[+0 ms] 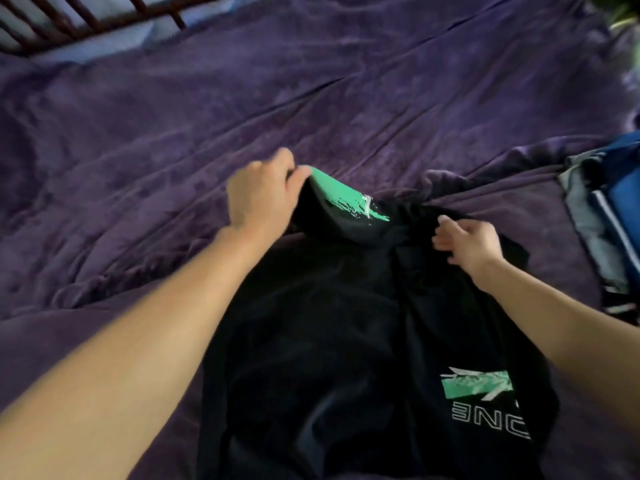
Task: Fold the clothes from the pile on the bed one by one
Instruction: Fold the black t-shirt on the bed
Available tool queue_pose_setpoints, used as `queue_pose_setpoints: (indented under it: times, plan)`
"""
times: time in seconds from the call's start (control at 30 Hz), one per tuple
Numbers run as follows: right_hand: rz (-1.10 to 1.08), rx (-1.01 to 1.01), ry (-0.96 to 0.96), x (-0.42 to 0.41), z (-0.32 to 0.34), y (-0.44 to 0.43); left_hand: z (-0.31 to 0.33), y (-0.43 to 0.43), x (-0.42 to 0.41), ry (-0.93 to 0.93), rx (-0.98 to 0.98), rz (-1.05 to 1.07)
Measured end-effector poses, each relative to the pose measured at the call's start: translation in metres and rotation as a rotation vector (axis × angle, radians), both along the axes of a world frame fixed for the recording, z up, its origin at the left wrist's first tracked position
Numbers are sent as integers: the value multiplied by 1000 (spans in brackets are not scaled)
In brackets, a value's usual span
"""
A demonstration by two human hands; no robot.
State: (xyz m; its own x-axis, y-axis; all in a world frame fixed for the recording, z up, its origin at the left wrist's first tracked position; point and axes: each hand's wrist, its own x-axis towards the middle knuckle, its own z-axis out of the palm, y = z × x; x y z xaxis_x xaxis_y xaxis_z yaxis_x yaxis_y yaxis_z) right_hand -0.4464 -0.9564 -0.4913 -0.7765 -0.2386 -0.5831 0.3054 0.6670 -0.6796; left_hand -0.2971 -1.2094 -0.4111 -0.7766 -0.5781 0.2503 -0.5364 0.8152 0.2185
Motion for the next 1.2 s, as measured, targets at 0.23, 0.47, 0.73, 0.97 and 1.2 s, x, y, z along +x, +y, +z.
queue_pose_setpoints:
  times: [0.23, 0.47, 0.73, 0.97, 1.2]
  plan:
    - [-228, -13, -357, 48, -4, 63, -59, 212, 90, -310, 649, -294]
    - [-100, 207, -393, 84, -43, 143, -124, 272, 165, -766, 735, 16]
    - [22, 260, -90, 94, -45, 156, -132, 305, 167, -714, 861, 118]
    - [251, 523, 303, 22, -36, 184, -142, 260, 161, -880, 759, 198]
    - [640, 339, 682, -40, -40, 75, -150, 79, 83, -746, 105, 53]
